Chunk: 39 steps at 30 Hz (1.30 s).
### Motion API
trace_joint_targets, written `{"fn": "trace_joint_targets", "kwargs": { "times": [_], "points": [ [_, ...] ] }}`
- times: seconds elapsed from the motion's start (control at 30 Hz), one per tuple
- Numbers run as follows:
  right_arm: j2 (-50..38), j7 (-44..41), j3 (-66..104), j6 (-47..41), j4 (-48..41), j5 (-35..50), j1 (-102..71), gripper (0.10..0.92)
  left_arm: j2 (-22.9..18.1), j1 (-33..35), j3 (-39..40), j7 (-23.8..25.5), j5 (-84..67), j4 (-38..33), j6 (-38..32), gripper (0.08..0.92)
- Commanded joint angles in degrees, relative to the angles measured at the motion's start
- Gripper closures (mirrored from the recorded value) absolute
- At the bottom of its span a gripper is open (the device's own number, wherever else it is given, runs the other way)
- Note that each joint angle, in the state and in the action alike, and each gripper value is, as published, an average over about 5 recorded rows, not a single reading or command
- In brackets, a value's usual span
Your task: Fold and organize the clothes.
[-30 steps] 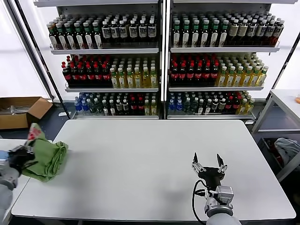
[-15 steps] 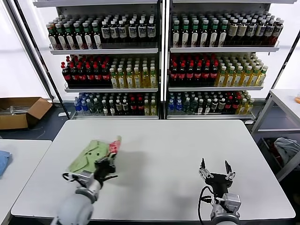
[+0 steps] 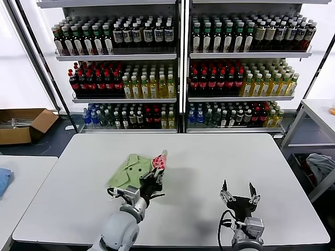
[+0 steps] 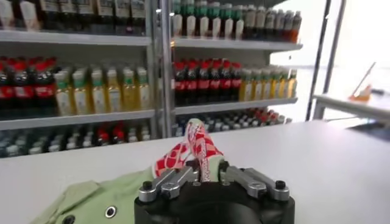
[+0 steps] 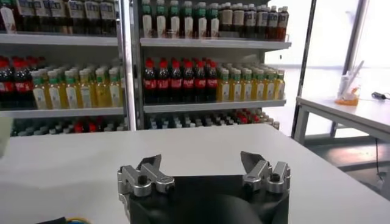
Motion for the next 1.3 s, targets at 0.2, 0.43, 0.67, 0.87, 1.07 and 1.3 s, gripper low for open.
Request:
{"fn": "trace_joint_targets", "kwargs": {
  "times": [0.2,0.43,0.67,0.87,1.07,1.3],
  "points": [
    [-0.3,0.3,-3.2,-6.3,-3.0,14.5,6.6,0.203,-3.6,-1.6,1.8,-3.6,-11.6,-2.1,-2.7,0.544],
    [-0.1,2.2,-5.9,-10.0,-5.3,28.6,12.8,0.203,-2.5,0.5,-2.6,-5.1,-10.0,-3.6,-2.0,0.344],
    [-0.3,6.1,-10.2,-13.2,-9.7,39.2,19.6,0.203,0.7,2.0,-8.7,-8.6,-8.0,-4.4,0.5,0.19],
    [2.7,9.4,-12.7,-13.2,-14.9,41.3,22.9,0.203,1.8,3.8,-11.8,-8.8,-8.1,-5.0,0.5,0.177],
    [5.3,10.8,-13.5,-13.2,-17.1,40.5,22.9,0.203,1.9,4.4,-13.2,-9.0,-8.4,-5.3,0.6,0.177],
    [5.2,10.5,-14.2,-13.2,-18.2,37.6,22.1,0.303,1.9,4.8,-13.8,-9.2,-8.9,-5.3,0.5,0.177]
  ]
}}
